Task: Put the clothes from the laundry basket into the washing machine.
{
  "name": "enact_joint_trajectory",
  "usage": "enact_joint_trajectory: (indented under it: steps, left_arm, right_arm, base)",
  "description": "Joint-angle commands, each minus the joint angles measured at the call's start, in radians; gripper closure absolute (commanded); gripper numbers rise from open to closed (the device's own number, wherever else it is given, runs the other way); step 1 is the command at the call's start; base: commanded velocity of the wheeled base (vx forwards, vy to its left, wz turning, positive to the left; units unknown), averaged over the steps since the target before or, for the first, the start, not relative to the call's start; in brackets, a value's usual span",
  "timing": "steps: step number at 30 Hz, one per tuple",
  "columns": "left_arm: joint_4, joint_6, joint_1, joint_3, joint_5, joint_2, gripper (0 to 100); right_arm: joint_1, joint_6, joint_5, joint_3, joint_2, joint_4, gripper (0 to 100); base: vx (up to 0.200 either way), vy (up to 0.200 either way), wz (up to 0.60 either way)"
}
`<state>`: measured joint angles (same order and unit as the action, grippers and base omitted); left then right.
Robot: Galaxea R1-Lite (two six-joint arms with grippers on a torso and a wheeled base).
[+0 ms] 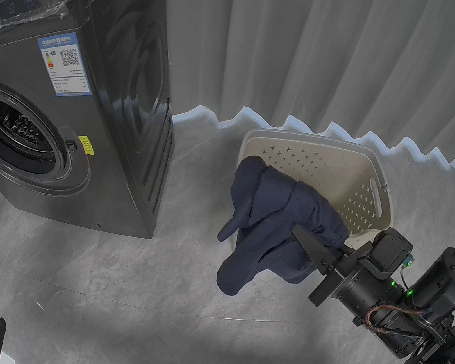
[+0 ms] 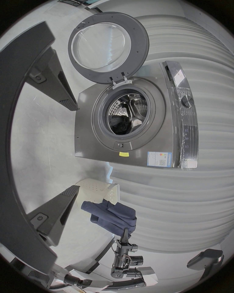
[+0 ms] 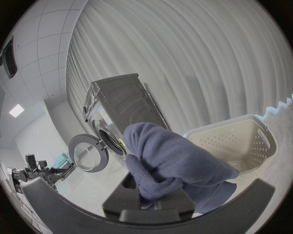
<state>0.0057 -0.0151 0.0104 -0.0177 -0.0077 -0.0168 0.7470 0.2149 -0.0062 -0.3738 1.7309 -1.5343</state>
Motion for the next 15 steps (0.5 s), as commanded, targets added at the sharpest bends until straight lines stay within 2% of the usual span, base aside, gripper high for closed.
enact_joint_trajectory:
  steps: [1, 15]
  left_arm:
    - [0.000, 0.000, 0.000, 0.015, 0.000, 0.006, 0]
    - [0.000, -0.002, -0.006, 0.015, 0.002, 0.008, 0]
  right_arm:
    - [0.005, 0.000, -0.001, -0.002, 0.004, -0.003, 100]
    - [0.006, 0.001, -0.017, -0.019, -0.001, -0.006, 100]
  base:
    - [0.000, 0.200, 0.00]
    - [0.000, 0.200, 0.00]
